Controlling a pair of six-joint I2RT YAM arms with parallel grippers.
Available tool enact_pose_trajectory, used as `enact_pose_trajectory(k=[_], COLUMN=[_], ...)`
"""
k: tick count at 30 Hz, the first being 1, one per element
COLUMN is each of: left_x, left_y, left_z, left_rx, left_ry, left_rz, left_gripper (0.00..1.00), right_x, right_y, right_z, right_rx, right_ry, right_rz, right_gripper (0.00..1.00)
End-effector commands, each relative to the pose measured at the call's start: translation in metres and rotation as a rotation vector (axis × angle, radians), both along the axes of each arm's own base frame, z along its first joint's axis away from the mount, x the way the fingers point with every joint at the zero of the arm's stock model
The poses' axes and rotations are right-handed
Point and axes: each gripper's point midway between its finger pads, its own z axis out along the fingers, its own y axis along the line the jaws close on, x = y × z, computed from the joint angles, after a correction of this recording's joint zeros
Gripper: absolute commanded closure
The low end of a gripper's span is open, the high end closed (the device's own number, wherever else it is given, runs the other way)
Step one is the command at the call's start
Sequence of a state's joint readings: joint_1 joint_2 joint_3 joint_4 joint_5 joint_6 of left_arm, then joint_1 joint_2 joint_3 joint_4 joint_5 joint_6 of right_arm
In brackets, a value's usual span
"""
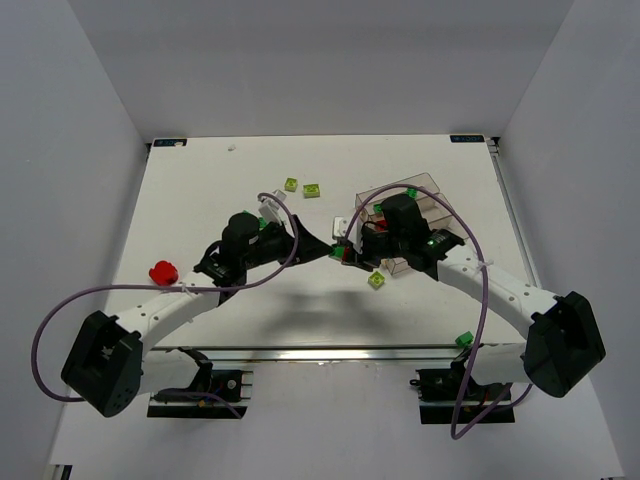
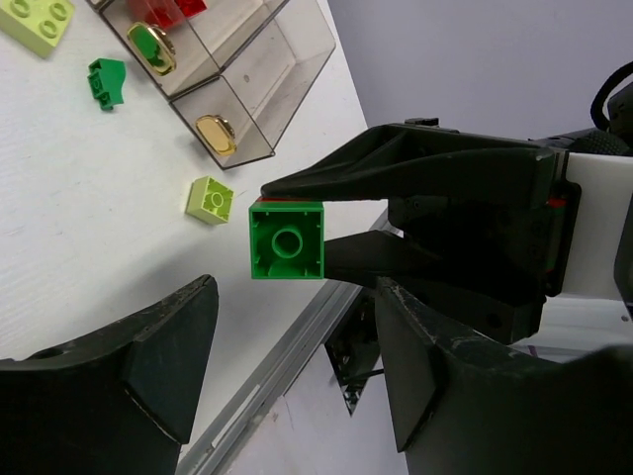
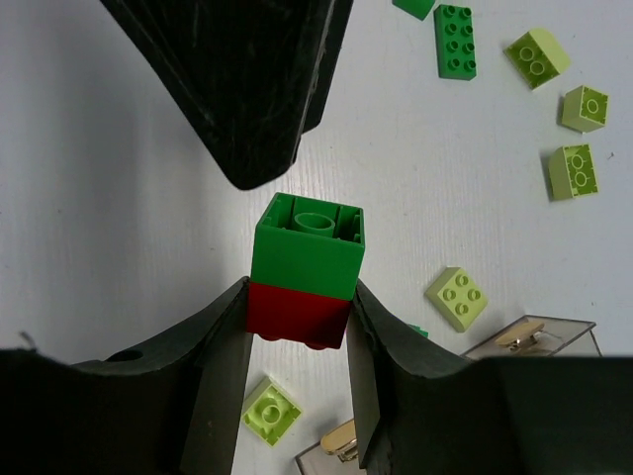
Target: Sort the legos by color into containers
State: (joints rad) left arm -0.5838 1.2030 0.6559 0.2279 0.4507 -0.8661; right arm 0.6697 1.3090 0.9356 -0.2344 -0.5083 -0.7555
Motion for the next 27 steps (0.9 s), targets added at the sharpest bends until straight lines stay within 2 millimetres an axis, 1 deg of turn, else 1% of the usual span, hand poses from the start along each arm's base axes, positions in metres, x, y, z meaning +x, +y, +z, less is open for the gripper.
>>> enact_pose_trajectory(k=[1, 3, 11, 14, 16, 20, 21, 24, 25, 27], left_x=[0.0, 0.0, 0.003, 0.004, 0.004, 0.004, 0.004, 0.004, 0.002, 0.003], left_y=[-0.009, -0.012, -0.017, -0.019, -0.02, -0.022, -0.023, -0.025, -0.026, -0.027], left_z=[0.026, 0.027, 0.021, 0.021, 0.02, 0.021, 0.02, 0.02, 0.02, 0.02], left_rx=[-0.051, -0.057, -0.045, -0.045, -0.047, -0.052, -0.052, -0.061, -0.065, -0.071], left_ry=[-0.059, -0.061, -0.04, -0.038, -0.037, -0.038, -0.036, -0.031, -0.028, -0.027], left_rz=[-0.041, -0.051, -0.073, -0.083, -0.091, -0.103, -0.105, -0.117, -0.125, -0.129], left_gripper=[0.27, 0.28, 0.3, 0.31, 0.35, 0.45, 0.51, 0.64, 0.74, 0.8], right_x=[0.008, 0.006, 0.001, 0.0, 0.0, -0.001, -0.001, -0.001, -0.001, -0.001], right_y=[0.015, 0.017, 0.027, 0.028, 0.028, 0.03, 0.03, 0.03, 0.03, 0.029], right_z=[0.031, 0.031, 0.04, 0.042, 0.042, 0.042, 0.042, 0.04, 0.04, 0.037], right_rx=[0.072, 0.076, 0.11, 0.114, 0.115, 0.117, 0.117, 0.115, 0.115, 0.107], right_ry=[-0.063, -0.061, -0.055, -0.054, -0.054, -0.049, -0.048, -0.042, -0.043, -0.037], right_rz=[0.01, 0.017, 0.032, 0.033, 0.032, 0.034, 0.033, 0.034, 0.033, 0.03], right_gripper=[1.0, 1.0, 1.0, 1.0, 1.0, 1.0, 1.0, 1.0, 1.0, 1.0])
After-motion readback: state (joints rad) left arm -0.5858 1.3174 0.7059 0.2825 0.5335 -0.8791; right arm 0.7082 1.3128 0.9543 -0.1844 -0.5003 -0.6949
